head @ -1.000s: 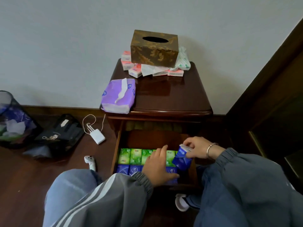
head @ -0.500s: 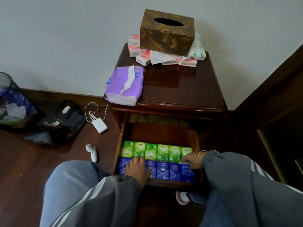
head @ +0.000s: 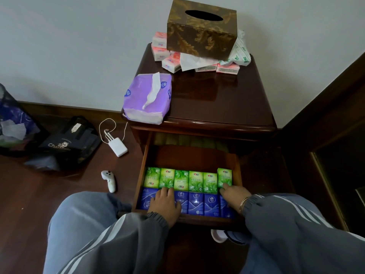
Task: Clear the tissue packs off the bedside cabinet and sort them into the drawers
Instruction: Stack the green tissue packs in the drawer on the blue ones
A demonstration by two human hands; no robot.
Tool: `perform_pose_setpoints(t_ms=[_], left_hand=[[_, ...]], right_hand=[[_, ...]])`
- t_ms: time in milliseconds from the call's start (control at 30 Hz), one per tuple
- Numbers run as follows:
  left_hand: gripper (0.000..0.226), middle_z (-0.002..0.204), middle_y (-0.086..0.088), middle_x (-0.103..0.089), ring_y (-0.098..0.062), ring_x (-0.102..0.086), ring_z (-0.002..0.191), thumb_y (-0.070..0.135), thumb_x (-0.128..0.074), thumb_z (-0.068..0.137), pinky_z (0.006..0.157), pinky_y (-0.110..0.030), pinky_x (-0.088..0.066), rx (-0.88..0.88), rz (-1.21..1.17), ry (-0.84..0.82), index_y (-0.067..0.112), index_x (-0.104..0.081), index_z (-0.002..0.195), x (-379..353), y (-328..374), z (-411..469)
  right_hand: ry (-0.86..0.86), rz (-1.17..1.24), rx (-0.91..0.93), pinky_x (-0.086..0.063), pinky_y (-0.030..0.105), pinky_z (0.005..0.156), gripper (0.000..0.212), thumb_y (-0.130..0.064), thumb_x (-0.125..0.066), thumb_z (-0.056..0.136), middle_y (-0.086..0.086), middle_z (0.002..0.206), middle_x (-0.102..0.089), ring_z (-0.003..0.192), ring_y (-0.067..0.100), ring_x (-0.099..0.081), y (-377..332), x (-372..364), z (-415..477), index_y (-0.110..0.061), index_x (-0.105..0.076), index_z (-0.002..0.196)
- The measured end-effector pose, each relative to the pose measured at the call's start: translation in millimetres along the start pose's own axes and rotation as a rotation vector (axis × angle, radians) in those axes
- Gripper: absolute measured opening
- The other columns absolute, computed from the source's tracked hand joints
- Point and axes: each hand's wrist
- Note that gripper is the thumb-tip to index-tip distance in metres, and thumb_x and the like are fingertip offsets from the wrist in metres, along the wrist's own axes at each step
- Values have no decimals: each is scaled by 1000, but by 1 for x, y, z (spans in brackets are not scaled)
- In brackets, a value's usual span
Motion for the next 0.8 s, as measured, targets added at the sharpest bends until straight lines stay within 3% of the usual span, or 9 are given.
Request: perform_pose_setpoints(t_ms=[67, 200, 300, 400, 467, 533, 633, 700, 800], left_hand=[[53, 142, -3, -37, -22, -35, 132, 43, -36, 96, 107, -41, -34, -2, 5, -1, 17, -30, 142, 0, 0, 0], [54, 145, -3, -34, -22, -33, 134, 42, -36, 96, 109, -42, -33, -3, 3, -21, 16, -28, 144, 2, 2, 0], [53, 145, -2, -34, -21, -32, 135, 41, -36, 95, 109, -43, -33, -10, 4, -5, 18, -29, 143, 2, 2, 0], [55, 152, -1, -26, -22, -25, 140, 41, -35, 95, 111, -46, -30, -35, 25, -5, 20, -28, 145, 0, -1, 0], [57, 160, 1, -12, -24, -13, 146, 41, -33, 96, 116, -48, -23, -64, 57, -38, 23, -22, 149, 1, -2, 2], [59, 162, 2, 1, -24, -1, 149, 42, -31, 97, 119, -50, -14, -94, 101, -71, 27, -16, 152, 3, -5, 5], [60, 162, 4, 6, -23, 3, 149, 46, -29, 97, 119, -52, -10, -90, 109, -158, 28, -14, 152, 3, -8, 8], [60, 162, 3, 5, -24, -2, 149, 47, -28, 98, 118, -54, -12, -70, 93, -227, 28, -14, 153, 3, -9, 9], [61, 162, 4, 6, -25, -7, 148, 49, -28, 97, 118, -54, -14, -60, 95, -269, 28, -13, 153, 2, -8, 11]], right_hand=[[-4, -33, -35, -50, 42, 85, 32, -5, -42, 92, 13, 126, -56, 112, 33, -58, -5, -2, -2, -8, -54, 121], [-110, -15, -42, -47, 41, 90, 32, -3, -41, 93, 15, 127, -57, 117, 33, -56, -9, 0, -8, -7, -57, 122], [80, 145, -98, -50, 40, 90, 30, -12, -45, 93, 10, 124, -59, 111, 29, -58, -1, 13, -7, -13, -56, 121], [253, 389, -107, -43, 40, 102, 45, -13, -44, 92, 10, 143, -41, 127, 27, -45, 13, 32, 10, -15, -40, 137], [225, 467, -136, -31, 41, 112, 57, -17, -46, 93, 10, 156, -20, 140, 30, -28, 18, 44, 27, -17, -24, 147], [162, 491, -210, -23, 44, 114, 64, -23, -47, 94, 11, 159, -9, 142, 33, -23, 18, 51, 43, -22, -14, 150], [32, 556, -278, -38, 39, 105, 67, -23, -46, 95, 17, 151, -30, 132, 33, -41, 16, 47, 58, -16, -9, 150], [-32, 560, -266, -45, 31, 90, 56, -21, -41, 97, 18, 141, -45, 121, 30, -52, 15, 41, 59, -8, -20, 147], [-52, 485, -210, -45, 31, 93, 39, -17, -38, 98, 15, 137, -50, 120, 28, -52, 17, 34, 57, -6, -41, 136]])
Point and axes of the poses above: each hand's wrist, its own z-axis towards the middle knuckle, its own x-axis out of the back of the hand, y = z × x
